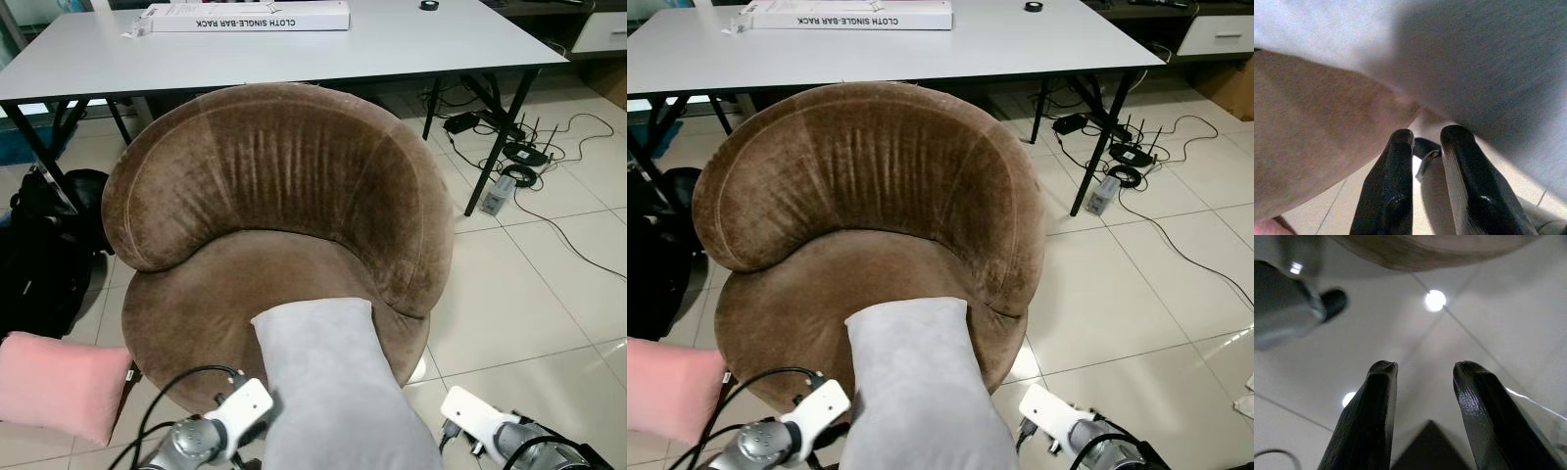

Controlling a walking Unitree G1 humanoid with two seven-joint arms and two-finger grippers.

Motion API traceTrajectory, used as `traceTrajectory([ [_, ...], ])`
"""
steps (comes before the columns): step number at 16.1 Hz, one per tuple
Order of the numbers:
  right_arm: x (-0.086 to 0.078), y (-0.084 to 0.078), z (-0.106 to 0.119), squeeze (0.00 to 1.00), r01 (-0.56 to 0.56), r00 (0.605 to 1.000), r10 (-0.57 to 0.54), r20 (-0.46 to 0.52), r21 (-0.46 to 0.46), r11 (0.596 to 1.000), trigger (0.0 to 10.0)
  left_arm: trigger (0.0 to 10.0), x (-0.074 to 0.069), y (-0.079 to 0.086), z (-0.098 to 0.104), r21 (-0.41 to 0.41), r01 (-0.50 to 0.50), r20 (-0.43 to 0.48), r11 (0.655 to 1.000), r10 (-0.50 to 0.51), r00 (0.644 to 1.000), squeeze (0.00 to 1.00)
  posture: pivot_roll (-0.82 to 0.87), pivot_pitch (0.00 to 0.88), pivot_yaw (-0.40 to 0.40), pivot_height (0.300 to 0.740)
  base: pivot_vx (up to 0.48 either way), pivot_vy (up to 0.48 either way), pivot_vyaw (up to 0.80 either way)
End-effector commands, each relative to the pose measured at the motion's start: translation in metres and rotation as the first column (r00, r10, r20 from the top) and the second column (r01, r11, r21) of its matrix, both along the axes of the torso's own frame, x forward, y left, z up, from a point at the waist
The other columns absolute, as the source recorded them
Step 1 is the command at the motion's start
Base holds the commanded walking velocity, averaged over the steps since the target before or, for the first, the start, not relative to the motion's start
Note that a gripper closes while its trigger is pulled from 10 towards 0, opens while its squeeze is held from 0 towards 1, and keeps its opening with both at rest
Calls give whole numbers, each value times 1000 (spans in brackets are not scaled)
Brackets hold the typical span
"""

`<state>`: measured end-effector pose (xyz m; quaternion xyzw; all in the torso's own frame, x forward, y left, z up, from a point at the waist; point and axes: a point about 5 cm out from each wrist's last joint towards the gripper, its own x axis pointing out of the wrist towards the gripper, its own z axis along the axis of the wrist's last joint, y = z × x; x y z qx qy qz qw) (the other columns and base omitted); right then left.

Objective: Move the pillow to the sofa from floor

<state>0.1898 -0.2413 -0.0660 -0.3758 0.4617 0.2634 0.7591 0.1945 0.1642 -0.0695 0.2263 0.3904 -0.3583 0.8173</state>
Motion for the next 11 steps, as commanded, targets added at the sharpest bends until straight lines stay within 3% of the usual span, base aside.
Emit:
traceTrajectory([
  [1, 0, 1, 1, 0, -2, 1000, 3, -23, 44, 999, 10000, 10000, -2, -3, -2, 2, 11, -16, 1000, -11, 1000, 0, -57, 53, 33, 740, 0, 0, 0],
  [6, 13, 10, 9, 0, -67, 994, 79, -77, 149, 987, 10000, 10000, -22, -14, -10, -66, 95, -150, 993, -104, 983, 0, -54, 51, 19, 740, 0, 0, 0],
  [8, 17, 18, 12, 0, -89, 990, 109, -90, 204, 975, 10000, 10000, -20, -13, -8, -84, 79, -141, 993, -90, 986, 0, -54, 51, 19, 740, 0, 0, 0],
  [11, 34, 39, 22, 0, -110, 986, 145, -80, 338, 935, 10000, 10000, -3, -1, 2, -116, 13, -86, 993, -23, 996, 0, -40, 46, 9, 740, 0, 0, 0],
])
